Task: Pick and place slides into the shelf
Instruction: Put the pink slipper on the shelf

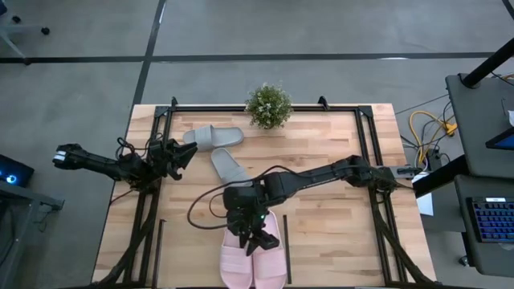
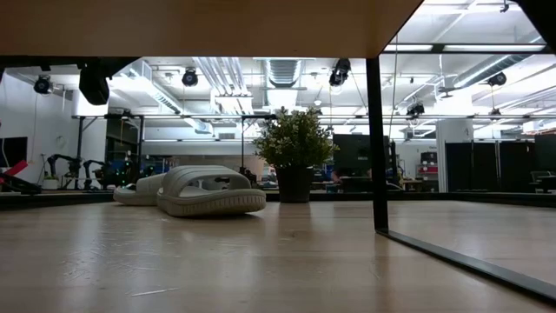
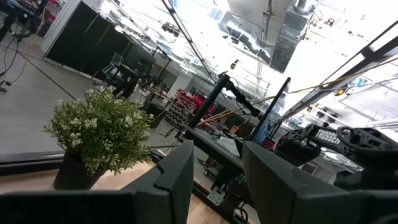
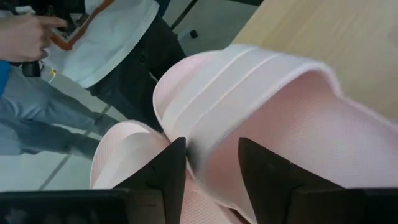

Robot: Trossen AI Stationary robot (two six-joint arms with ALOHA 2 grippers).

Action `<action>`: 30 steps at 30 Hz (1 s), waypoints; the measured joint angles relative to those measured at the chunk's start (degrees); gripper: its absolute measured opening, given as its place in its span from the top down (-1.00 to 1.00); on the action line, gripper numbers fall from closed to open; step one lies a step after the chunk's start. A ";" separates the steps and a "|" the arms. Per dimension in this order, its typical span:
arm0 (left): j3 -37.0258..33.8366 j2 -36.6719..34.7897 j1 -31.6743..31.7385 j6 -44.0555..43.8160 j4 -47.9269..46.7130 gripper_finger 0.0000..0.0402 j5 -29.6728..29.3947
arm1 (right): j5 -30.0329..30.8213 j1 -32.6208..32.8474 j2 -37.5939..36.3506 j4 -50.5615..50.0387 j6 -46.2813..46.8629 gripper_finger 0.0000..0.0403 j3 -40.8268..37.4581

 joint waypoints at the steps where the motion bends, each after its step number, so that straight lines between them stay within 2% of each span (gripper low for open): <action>1: 0.01 -0.02 0.00 0.02 0.00 0.39 0.00 | 0.08 -0.04 0.00 -0.39 0.20 0.31 0.49; 18: 0.00 -0.02 0.02 0.04 0.00 0.39 0.00 | 2.33 -0.56 0.00 -3.82 2.46 0.13 1.99; 30: 0.00 0.00 0.00 0.04 0.00 0.39 0.00 | 2.49 -1.15 -0.02 -4.05 3.32 0.15 5.34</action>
